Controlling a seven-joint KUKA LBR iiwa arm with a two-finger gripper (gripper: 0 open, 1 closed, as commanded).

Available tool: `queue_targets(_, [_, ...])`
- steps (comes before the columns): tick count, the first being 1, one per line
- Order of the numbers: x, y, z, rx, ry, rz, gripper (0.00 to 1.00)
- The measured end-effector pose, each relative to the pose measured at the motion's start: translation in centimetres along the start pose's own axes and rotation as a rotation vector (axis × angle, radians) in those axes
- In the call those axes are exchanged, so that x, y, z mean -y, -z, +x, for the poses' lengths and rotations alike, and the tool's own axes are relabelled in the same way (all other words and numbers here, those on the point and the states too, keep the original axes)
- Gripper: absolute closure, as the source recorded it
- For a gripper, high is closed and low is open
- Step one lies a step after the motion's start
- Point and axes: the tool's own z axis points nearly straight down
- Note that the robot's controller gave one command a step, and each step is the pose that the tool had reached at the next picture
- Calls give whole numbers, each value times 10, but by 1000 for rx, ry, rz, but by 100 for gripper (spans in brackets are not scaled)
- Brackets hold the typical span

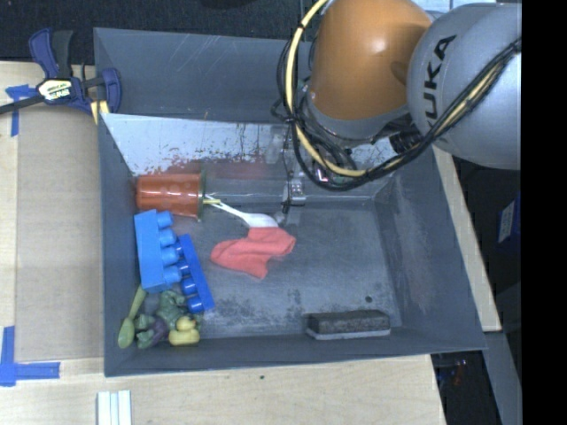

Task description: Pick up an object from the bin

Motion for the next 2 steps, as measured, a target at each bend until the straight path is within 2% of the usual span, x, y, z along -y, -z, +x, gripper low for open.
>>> queue_targets(1, [1, 5, -1, 9, -2, -1, 0])
queue_targets(2, [11, -96, 3, 11, 41, -1, 0])
